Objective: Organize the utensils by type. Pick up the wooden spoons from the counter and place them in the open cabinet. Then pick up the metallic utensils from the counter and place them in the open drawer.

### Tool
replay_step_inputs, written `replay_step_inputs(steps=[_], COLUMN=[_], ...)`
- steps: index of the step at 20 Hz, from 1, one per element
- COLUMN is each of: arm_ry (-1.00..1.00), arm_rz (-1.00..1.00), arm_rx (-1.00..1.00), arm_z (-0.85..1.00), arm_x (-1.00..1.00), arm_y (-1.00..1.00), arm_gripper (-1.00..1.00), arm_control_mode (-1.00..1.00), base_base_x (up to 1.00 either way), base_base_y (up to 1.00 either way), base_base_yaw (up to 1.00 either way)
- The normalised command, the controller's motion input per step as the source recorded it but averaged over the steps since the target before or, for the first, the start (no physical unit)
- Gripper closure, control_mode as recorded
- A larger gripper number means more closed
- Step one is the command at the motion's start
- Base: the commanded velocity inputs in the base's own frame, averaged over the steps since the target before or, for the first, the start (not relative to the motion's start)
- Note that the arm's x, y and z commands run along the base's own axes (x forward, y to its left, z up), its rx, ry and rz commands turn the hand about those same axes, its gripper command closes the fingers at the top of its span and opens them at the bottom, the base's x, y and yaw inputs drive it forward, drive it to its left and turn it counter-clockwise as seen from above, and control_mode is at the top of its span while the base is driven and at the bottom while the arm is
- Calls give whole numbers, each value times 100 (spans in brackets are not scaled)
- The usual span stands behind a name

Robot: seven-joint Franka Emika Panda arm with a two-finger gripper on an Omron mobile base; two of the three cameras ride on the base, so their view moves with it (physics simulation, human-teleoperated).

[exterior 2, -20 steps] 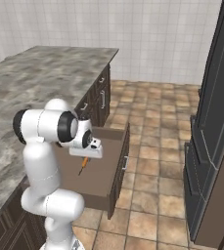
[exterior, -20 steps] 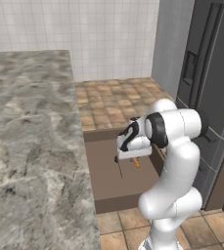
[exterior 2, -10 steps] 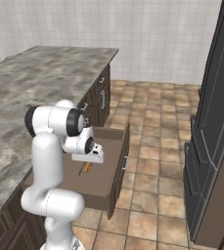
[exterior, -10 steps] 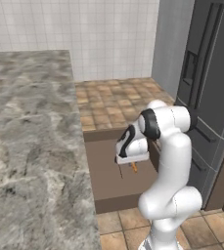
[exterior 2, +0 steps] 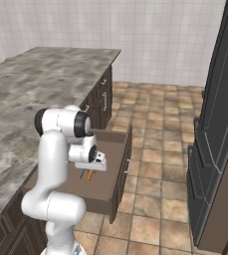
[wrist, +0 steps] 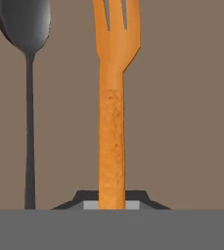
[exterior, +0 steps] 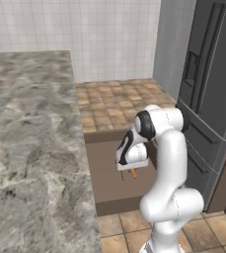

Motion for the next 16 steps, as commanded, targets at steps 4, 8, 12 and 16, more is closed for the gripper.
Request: replay_step_inputs(steps=[4,8,12,16], arm_ry=[0,0,0,0], arm_rz=[0,0,0,0], arm_rx=[0,0,0,0], arm_z=[-35,-41,-43,-42], arm_x=[25,32,33,30], arm_y=[4,8,10,11], arm_gripper=[100,100,100,100], arm_control_mode=[-100,-100,-100,-100], base_base_x=[0,0,0,0], base_base_y=[0,0,0,0], base_base_yaw=[0,0,0,0])
